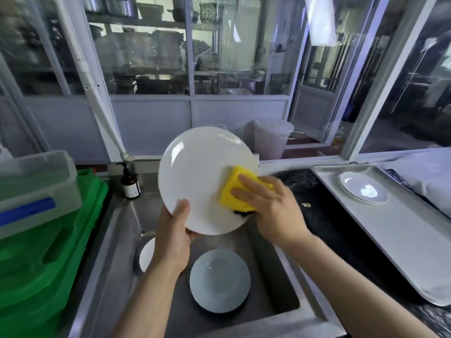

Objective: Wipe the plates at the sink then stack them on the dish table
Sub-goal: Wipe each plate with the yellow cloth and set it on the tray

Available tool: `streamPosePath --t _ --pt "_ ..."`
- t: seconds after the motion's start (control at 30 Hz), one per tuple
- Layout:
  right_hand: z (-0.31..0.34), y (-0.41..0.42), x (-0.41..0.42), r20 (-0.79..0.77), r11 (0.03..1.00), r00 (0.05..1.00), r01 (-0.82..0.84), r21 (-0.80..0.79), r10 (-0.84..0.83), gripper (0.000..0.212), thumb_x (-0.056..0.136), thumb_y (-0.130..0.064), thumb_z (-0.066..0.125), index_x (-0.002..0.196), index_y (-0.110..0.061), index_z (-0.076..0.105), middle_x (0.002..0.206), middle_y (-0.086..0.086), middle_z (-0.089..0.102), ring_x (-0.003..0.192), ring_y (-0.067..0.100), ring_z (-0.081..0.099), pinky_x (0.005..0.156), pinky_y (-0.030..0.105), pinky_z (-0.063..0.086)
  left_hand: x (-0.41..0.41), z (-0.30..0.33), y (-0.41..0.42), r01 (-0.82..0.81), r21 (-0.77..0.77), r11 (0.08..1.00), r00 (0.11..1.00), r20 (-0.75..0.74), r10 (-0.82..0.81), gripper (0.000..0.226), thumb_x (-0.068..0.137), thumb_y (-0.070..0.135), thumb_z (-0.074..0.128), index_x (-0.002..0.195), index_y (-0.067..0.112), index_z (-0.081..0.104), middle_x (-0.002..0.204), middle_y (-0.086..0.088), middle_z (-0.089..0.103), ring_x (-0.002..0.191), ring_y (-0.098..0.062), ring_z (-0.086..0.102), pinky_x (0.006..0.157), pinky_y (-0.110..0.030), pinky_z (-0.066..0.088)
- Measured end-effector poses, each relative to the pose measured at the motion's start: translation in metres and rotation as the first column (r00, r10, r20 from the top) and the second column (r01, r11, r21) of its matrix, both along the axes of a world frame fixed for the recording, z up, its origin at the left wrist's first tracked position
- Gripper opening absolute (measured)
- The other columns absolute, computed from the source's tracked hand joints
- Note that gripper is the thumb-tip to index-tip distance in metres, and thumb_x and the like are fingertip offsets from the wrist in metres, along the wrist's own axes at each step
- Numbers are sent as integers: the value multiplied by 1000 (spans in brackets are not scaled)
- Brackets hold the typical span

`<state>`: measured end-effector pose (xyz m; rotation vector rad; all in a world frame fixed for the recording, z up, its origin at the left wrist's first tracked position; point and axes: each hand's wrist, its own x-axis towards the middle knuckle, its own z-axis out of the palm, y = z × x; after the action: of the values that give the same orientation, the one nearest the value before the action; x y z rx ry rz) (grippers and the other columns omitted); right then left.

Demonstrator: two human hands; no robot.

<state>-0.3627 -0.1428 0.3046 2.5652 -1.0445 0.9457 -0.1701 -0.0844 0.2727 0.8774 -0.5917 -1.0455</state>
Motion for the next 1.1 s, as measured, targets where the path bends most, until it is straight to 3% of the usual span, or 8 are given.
streamPosePath --t 0.17,0.27,0.37,0.5,0.63,0.83,0.97,1.1 --pt "12 -2 3 62 975 977 208 -76 -204 44 81 -11 51 116 -29 69 136 -1 56 108 43 56 77 47 47 -16 -3 4 31 -5 1000 1000 7 -31 49 79 30 59 127 25 55 107 5 73 94 -13 70 61 -30 57" --pt "-4 24 19 -13 984 997 67 -164 -70 38 84 -25 51 116 -36 68 137 -6 55 106 38 58 78 40 45 -20 3 -1 49 8 999 998 -39 -49 47 77 40 60 121 24 60 104 0 74 90 -16 72 58 -31 57" --pt "-17 42 30 -63 983 995 -87 -163 77 39 84 -20 51 114 -38 69 136 -10 56 109 37 58 79 38 45 -19 7 -2 65 54 996 997 -53 -62 65 70 57 61 117 12 63 93 -7 76 78 -21 73 50 -30 54" --pt "-10 31 22 -102 974 987 -138 -182 121 36 82 -20 65 112 -38 70 136 -11 56 110 35 58 79 37 47 -16 7 -2 66 34 997 998 -19 -66 58 77 50 58 121 12 62 100 -9 75 86 -23 73 57 -33 56" --pt "10 6 9 -6 983 998 63 -171 -65 40 86 -21 45 114 -34 70 135 -3 57 107 39 59 78 42 46 -12 8 2 35 18 999 998 54 -36 49 75 45 57 119 25 59 101 5 75 89 -12 71 58 -32 57" --pt "30 -23 13 89 962 962 265 -57 -260 56 74 5 59 122 -24 66 141 0 51 106 45 51 81 49 45 -19 -3 10 36 58 998 981 188 -46 19 83 42 62 102 36 64 100 14 74 90 -7 70 68 -34 57" --pt "32 -7 32 58 991 991 127 -40 -125 55 77 -1 43 125 -18 63 140 4 53 96 45 52 77 49 49 -16 3 7 2 66 998 964 265 -20 20 83 52 59 97 43 69 102 15 73 97 -8 69 84 -43 54" --pt "19 25 52 -1 991 997 -78 -108 78 40 96 -33 37 115 -24 70 132 -1 60 93 39 59 67 40 52 -10 19 0 -9 46 999 985 171 1 55 79 57 50 120 22 63 102 1 75 94 -17 71 61 -35 57"
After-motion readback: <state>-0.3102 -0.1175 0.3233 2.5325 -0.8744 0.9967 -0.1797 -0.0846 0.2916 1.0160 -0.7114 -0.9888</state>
